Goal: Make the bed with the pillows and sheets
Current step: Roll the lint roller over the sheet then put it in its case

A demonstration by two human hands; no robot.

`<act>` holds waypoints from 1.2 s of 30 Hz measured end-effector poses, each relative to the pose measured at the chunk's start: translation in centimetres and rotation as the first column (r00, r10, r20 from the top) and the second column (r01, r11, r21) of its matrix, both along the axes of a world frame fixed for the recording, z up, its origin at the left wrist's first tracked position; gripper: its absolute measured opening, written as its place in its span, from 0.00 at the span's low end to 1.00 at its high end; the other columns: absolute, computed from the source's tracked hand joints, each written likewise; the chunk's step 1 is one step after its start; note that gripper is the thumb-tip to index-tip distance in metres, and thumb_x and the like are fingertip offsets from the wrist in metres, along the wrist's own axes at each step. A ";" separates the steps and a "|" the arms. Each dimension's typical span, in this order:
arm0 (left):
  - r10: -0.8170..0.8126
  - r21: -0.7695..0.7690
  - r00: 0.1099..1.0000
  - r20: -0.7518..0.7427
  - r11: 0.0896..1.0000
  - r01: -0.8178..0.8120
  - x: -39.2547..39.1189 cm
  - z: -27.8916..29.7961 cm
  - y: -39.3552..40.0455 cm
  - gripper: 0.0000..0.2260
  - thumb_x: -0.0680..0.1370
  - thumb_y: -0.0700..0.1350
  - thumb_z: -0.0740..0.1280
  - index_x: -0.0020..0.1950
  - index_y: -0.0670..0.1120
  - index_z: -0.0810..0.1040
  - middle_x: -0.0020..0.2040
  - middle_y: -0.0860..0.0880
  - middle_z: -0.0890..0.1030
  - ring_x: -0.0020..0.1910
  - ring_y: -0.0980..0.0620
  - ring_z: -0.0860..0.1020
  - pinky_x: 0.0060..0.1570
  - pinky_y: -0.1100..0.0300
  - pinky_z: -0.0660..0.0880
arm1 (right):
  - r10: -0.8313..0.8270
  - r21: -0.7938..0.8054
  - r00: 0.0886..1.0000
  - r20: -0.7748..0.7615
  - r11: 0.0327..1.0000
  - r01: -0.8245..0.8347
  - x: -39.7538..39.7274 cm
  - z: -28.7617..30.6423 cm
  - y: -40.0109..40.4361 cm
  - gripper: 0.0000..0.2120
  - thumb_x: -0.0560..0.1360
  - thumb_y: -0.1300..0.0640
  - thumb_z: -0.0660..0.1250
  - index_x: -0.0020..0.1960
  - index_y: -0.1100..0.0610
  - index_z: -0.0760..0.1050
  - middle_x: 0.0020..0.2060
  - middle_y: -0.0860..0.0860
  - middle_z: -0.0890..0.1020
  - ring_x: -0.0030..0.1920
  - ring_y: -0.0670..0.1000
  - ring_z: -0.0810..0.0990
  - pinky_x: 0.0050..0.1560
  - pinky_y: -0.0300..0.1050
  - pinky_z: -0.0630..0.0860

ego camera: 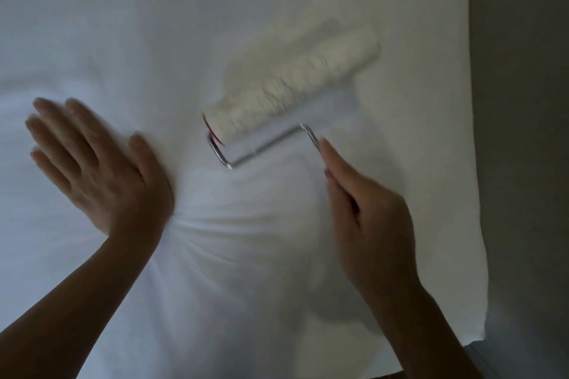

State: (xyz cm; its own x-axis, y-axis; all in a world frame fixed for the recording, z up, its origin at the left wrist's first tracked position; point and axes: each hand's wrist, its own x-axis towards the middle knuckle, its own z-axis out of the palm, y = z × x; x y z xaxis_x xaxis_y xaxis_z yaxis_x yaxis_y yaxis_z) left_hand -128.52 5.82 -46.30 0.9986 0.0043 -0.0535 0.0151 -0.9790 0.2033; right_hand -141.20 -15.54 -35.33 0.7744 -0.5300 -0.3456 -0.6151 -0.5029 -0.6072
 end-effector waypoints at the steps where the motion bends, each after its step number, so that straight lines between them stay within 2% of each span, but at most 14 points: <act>1: 0.006 -0.002 1.000 0.000 1.000 -0.006 0.1 -0.3 0.2 0.32 0.81 0.62 0.41 0.79 0.43 0.49 0.79 0.38 0.53 0.76 0.34 0.54 0.71 0.36 0.55 | 0.025 -0.020 1.000 0.001 0.999 -0.025 1.9 -0.2 -0.1 0.18 0.80 0.55 0.58 0.70 0.48 0.70 0.26 0.48 0.70 0.26 0.46 0.67 0.28 0.44 0.66; 6: 0.021 0.002 1.000 0.018 1.000 -0.021 0.3 -1.4 0.7 0.33 0.79 0.64 0.39 0.79 0.47 0.47 0.79 0.41 0.54 0.76 0.37 0.57 0.70 0.37 0.58 | 0.157 -0.015 0.984 -0.087 0.987 -0.159 8.5 -1.0 0.8 0.21 0.82 0.56 0.55 0.74 0.43 0.64 0.41 0.51 0.82 0.37 0.51 0.73 0.39 0.45 0.69; 9: 0.029 -0.002 0.999 0.020 1.000 -0.029 0.5 -2.1 1.3 0.33 0.79 0.65 0.39 0.79 0.49 0.46 0.80 0.43 0.54 0.77 0.39 0.56 0.71 0.39 0.58 | 0.161 -0.040 0.981 -0.111 0.985 -0.166 8.1 -1.6 1.4 0.22 0.82 0.55 0.54 0.74 0.41 0.61 0.41 0.49 0.81 0.37 0.49 0.70 0.39 0.43 0.66; 12: 0.028 -0.022 1.000 0.006 0.999 -0.027 0.7 -2.5 1.6 0.32 0.79 0.66 0.39 0.79 0.51 0.46 0.80 0.44 0.53 0.77 0.40 0.55 0.71 0.39 0.58 | 0.117 -0.034 0.986 -0.115 0.992 -0.122 3.4 -1.7 1.8 0.22 0.82 0.54 0.55 0.74 0.40 0.62 0.37 0.51 0.78 0.35 0.52 0.72 0.38 0.45 0.67; 14: -0.013 -0.054 1.000 0.013 0.998 0.014 0.5 -2.0 1.4 0.30 0.81 0.62 0.41 0.79 0.49 0.46 0.80 0.43 0.53 0.78 0.41 0.54 0.73 0.40 0.56 | 0.094 -0.046 0.991 -0.091 0.994 -0.099 -1.4 -1.5 2.2 0.20 0.82 0.53 0.55 0.73 0.42 0.64 0.32 0.50 0.77 0.31 0.48 0.73 0.34 0.43 0.69; 15: -0.049 -0.069 0.999 0.019 0.996 0.050 0.2 -1.5 1.2 0.30 0.81 0.60 0.42 0.80 0.47 0.47 0.80 0.42 0.52 0.78 0.41 0.52 0.74 0.40 0.55 | 0.075 -0.052 0.994 -0.084 0.996 -0.079 -3.9 -1.4 2.3 0.20 0.81 0.51 0.54 0.72 0.43 0.66 0.29 0.48 0.75 0.28 0.44 0.71 0.34 0.33 0.65; 17: -0.148 -0.078 0.988 0.034 0.986 0.150 -0.6 -0.4 0.7 0.28 0.82 0.55 0.45 0.79 0.44 0.49 0.79 0.39 0.52 0.78 0.40 0.51 0.74 0.40 0.53 | 0.025 -0.036 0.996 -0.085 0.999 -0.028 -8.9 -1.3 2.4 0.20 0.80 0.48 0.54 0.71 0.44 0.68 0.25 0.45 0.71 0.24 0.44 0.68 0.30 0.27 0.63; 18: -0.203 -0.067 0.979 0.038 0.977 0.205 -1.2 0.1 0.6 0.27 0.83 0.53 0.45 0.79 0.42 0.49 0.79 0.38 0.52 0.78 0.39 0.51 0.75 0.40 0.52 | 0.008 -0.019 0.996 -0.092 1.000 -0.010 -11.3 -1.2 2.4 0.19 0.80 0.46 0.53 0.70 0.44 0.68 0.25 0.45 0.71 0.25 0.46 0.70 0.25 0.30 0.61; 20: -0.290 -0.041 0.956 0.037 0.956 0.292 -2.7 0.8 0.5 0.26 0.83 0.51 0.47 0.79 0.41 0.51 0.78 0.36 0.51 0.78 0.37 0.50 0.76 0.41 0.47 | 0.000 -0.007 0.994 -0.107 1.000 0.000 -15.5 -0.5 2.4 0.20 0.80 0.44 0.51 0.70 0.41 0.66 0.26 0.46 0.73 0.28 0.47 0.73 0.25 0.36 0.69; 24: -0.352 -0.021 0.936 0.019 0.936 0.352 -5.8 1.5 0.8 0.26 0.83 0.50 0.49 0.79 0.42 0.51 0.78 0.36 0.51 0.78 0.37 0.50 0.75 0.46 0.43 | 0.011 0.022 0.991 -0.135 1.000 -0.008 -21.3 0.7 2.5 0.20 0.79 0.35 0.47 0.70 0.30 0.60 0.31 0.48 0.79 0.30 0.44 0.77 0.32 0.40 0.76; 27: -0.364 -0.032 0.931 -0.005 0.931 0.363 -7.3 1.8 0.9 0.26 0.83 0.50 0.50 0.79 0.42 0.51 0.79 0.36 0.51 0.78 0.38 0.50 0.75 0.46 0.44 | 0.015 0.009 0.996 -0.090 1.000 -0.014 -22.8 1.4 2.3 0.19 0.81 0.42 0.53 0.71 0.34 0.63 0.31 0.45 0.77 0.30 0.43 0.76 0.33 0.32 0.73; 30: -0.392 -0.035 0.920 -0.017 0.920 0.391 -8.7 2.0 1.5 0.27 0.83 0.51 0.50 0.79 0.42 0.52 0.79 0.36 0.51 0.78 0.38 0.50 0.75 0.46 0.44 | -0.021 -0.031 0.999 0.028 0.999 0.022 -23.3 2.4 2.7 0.20 0.81 0.50 0.57 0.72 0.39 0.65 0.33 0.47 0.77 0.32 0.45 0.76 0.35 0.38 0.75; 33: -0.406 -0.033 0.913 -0.029 0.914 0.405 -10.3 2.3 1.8 0.27 0.83 0.51 0.49 0.79 0.42 0.51 0.79 0.37 0.51 0.78 0.38 0.50 0.75 0.46 0.45 | -0.091 -0.010 0.991 0.095 0.996 0.092 -21.7 2.6 2.7 0.18 0.81 0.48 0.56 0.71 0.39 0.67 0.42 0.46 0.82 0.38 0.45 0.80 0.40 0.36 0.76; 36: -0.417 -0.029 0.907 -0.060 0.909 0.416 -11.8 2.6 2.1 0.27 0.83 0.51 0.49 0.79 0.41 0.51 0.79 0.37 0.51 0.78 0.38 0.50 0.75 0.45 0.45 | -0.146 -0.009 0.983 0.110 0.989 0.148 -17.9 1.6 2.2 0.17 0.81 0.47 0.56 0.69 0.45 0.67 0.37 0.44 0.81 0.31 0.40 0.75 0.33 0.35 0.72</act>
State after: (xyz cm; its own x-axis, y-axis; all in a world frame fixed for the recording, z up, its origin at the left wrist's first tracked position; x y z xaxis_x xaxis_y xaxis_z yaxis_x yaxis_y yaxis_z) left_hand -140.35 7.94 -43.73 0.9037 -0.4128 -0.1135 -0.3803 -0.8957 0.2303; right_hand -159.07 -13.33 -33.76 0.7202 -0.6460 -0.2531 -0.6138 -0.4231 -0.6665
